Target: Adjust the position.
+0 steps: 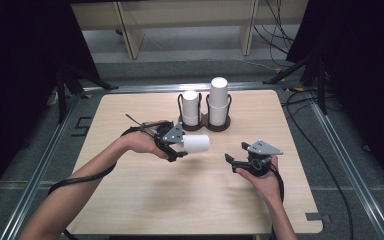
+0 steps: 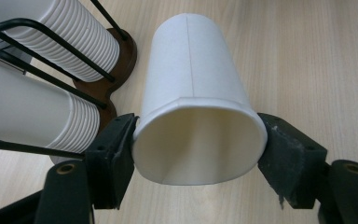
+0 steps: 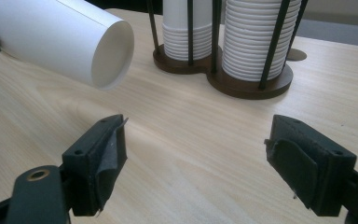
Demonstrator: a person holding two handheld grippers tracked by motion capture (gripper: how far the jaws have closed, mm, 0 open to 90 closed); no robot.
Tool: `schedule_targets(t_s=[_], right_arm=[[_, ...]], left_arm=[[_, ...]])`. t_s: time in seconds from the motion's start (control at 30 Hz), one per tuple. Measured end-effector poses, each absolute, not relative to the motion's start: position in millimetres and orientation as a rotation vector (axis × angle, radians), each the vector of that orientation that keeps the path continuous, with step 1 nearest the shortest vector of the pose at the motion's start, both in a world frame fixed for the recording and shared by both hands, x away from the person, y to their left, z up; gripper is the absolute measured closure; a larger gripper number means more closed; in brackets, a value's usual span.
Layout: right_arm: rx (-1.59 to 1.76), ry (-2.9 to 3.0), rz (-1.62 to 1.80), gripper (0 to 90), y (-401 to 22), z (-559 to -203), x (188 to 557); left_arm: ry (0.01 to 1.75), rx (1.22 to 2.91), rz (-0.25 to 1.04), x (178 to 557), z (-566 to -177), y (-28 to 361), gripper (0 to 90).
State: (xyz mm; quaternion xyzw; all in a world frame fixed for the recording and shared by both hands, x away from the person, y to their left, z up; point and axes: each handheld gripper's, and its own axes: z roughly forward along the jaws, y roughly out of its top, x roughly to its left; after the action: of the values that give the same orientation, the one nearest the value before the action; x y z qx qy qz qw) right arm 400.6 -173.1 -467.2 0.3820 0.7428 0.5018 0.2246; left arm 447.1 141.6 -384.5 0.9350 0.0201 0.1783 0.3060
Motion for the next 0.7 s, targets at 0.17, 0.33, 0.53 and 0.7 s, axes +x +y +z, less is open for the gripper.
schedule_targets(t_s=[0.17, 0.33, 0.53, 0.7], right_arm=[[1.046, 2.053, 1.404, 20.2, -171.2, -467.6, 400.8], [1.038, 2.085, 1.386, 18.9, -170.8, -466.7, 400.3], [1.04, 2.096, 1.379, 18.3, -169.1, -467.9, 399.7], [1.093, 2.108, 1.394, 18.1, -167.7, -467.6, 396.9]], left_arm=[[0.031, 2.507, 0.479, 447.2, -382.7, 140.9, 31.0], [-0.011, 2.537, 0.486, 447.2, -379.6, 137.7, 31.0], [-0.037, 2.562, 0.486, 446.9, -376.7, 135.2, 31.2], [-0.052, 2.586, 0.481, 447.4, -375.4, 133.8, 31.3]])
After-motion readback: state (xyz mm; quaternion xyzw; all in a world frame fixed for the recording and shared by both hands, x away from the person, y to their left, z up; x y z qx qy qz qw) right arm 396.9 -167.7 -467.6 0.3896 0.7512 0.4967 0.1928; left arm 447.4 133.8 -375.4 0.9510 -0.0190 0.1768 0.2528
